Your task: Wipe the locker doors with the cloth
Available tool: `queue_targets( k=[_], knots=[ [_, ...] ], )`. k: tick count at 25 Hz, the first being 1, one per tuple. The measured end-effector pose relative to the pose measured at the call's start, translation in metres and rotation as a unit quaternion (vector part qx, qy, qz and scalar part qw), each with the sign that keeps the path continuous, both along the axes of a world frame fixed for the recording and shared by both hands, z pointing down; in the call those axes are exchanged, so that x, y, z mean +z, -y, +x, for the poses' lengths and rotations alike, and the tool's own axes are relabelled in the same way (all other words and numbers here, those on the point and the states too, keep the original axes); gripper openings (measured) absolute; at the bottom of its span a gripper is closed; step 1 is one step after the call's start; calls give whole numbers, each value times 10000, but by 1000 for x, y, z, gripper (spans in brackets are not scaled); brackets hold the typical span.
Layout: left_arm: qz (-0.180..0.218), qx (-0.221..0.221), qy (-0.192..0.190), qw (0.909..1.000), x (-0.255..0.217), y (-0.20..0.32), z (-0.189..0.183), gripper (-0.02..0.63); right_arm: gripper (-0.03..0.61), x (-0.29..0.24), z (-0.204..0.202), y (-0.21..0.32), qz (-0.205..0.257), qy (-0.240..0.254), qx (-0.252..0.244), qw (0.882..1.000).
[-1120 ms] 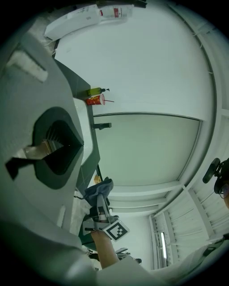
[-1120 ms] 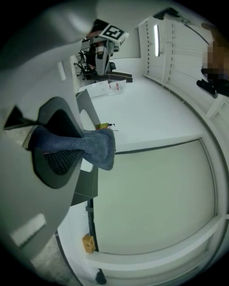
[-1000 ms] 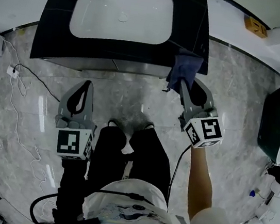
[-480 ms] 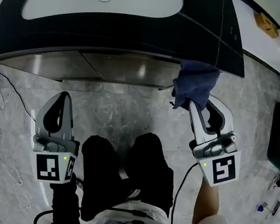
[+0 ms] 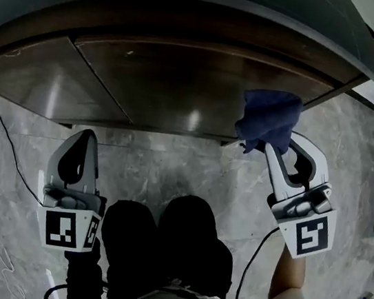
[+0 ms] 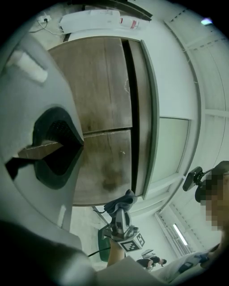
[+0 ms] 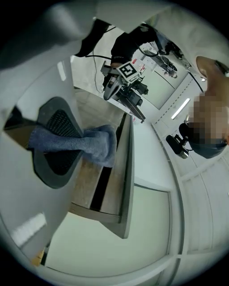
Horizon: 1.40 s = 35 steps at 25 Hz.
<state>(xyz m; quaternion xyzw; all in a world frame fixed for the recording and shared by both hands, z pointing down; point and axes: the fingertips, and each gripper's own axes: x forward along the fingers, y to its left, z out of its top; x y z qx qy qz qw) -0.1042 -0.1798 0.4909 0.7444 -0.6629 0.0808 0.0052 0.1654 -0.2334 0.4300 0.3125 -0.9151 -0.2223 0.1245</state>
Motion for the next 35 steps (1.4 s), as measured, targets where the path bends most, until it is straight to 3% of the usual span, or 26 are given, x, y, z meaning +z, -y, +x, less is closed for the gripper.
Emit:
queue_targets(
  k=[5, 8, 15, 20, 30, 35],
  knots=[
    [-87, -228, 29, 9997, 40, -12, -3, 3, 75, 24, 0, 10, 225, 55, -22, 9997],
    [-211, -254, 77, 9994, 46, -23, -3, 2, 75, 26, 5, 17, 277, -195, 19, 9994],
    [-161, -509, 335, 9980, 56, -59, -10, 3, 77, -2, 21, 34, 1120, -824, 105, 9902],
    [-130, -803, 178, 9965, 58, -66, -29, 3, 77, -23, 24, 47, 1459, -986, 147, 9843],
    [-215, -566, 44, 9982, 69, -53, -26, 3, 77, 16, 23, 62, 1326, -856, 378, 9867],
    [-273, -610, -6, 9978, 74, -62, -32, 3, 77, 72, 29, 63, 999, -1185, 400, 9871]
  ],
)
